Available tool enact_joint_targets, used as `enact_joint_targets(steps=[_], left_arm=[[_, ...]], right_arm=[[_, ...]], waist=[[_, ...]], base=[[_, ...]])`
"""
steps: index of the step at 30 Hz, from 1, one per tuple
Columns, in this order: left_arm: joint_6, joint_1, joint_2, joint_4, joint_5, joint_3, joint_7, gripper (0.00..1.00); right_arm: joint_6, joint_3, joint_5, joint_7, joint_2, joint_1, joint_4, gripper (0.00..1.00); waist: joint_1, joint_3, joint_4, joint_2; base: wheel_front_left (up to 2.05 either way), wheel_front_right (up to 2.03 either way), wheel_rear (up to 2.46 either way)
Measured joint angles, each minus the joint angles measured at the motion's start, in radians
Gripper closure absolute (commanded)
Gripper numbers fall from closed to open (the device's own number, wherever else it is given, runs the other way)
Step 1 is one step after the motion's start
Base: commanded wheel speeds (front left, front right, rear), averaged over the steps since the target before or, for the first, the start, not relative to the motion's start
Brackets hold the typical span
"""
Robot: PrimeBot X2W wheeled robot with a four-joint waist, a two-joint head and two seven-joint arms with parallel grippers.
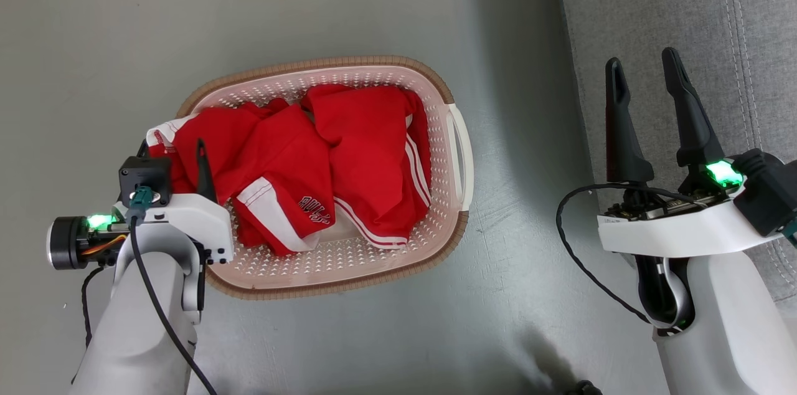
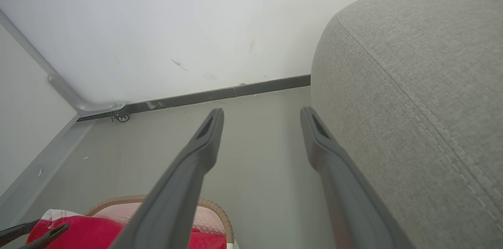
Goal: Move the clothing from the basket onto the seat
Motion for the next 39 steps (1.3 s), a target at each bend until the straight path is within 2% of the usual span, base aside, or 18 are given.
enact_joint_targets(steps=[3, 6, 10, 12, 13, 14, 21, 39], left_arm=[[-0.007, 0.0, -0.001, 0.003, 0.002, -0.014, 0.0, 0.02], [-0.009, 0.0, 0.006, 0.018, 0.016, -0.027, 0.0, 0.16], [-0.009, -0.005, 0.018, 0.045, 0.047, -0.053, 0.0, 0.51], [-0.009, -0.019, 0.02, 0.053, 0.057, -0.068, 0.0, 0.62], [-0.009, -0.026, 0.021, 0.055, 0.065, -0.075, 0.0, 0.76], [-0.009, -0.033, 0.02, 0.058, 0.069, -0.077, 0.0, 1.0], [-0.019, -0.043, 0.021, 0.048, 0.074, -0.084, 0.0, 1.0], [-0.056, -0.039, 0.016, -0.184, 0.071, -0.101, 0.0, 1.0]], right_arm=[[0.0, 0.0, 0.0, 0.0, 0.0, -0.001, 0.002, 0.0], [0.0, 0.001, 0.0, 0.0, 0.0, -0.006, 0.004, 0.0], [0.0, 0.001, 0.0, 0.0, 0.0, -0.02, 0.005, 0.0], [0.0, -0.002, 0.0, 0.0, 0.0, -0.019, 0.006, 0.0], [0.0, -0.003, -0.001, 0.0, -0.001, -0.019, 0.006, 0.0], [0.0, -0.003, -0.001, 0.0, -0.001, -0.019, 0.007, 0.0], [0.0, -0.006, 0.0, 0.0, -0.001, -0.02, 0.008, 0.0], [0.0, -0.009, -0.006, 0.0, -0.001, -0.02, 0.015, 0.0]], waist=[[-0.0001, 0.0, -0.001, 0.0], [0.0, 0.0, -0.003, 0.0], [0.0, 0.002, -0.009, 0.0], [0.0, 0.002, -0.012, 0.0], [-0.0001, 0.003, -0.014, 0.0], [0.0, 0.004, -0.016, 0.0], [0.0, 0.001, -0.029, 0.0], [0.0, -0.045, -0.011, 0.0]], base=[[0.0, 0.0, 0.0], [0.0, 0.0, 0.0], [0.0, 0.0, 0.0], [0.0, 0.0, 0.0], [0.0, 0.0, 0.0], [0.0, 0.0, 0.0], [0.0, 0.0, 0.0], [0.0, 0.0, 0.0]])
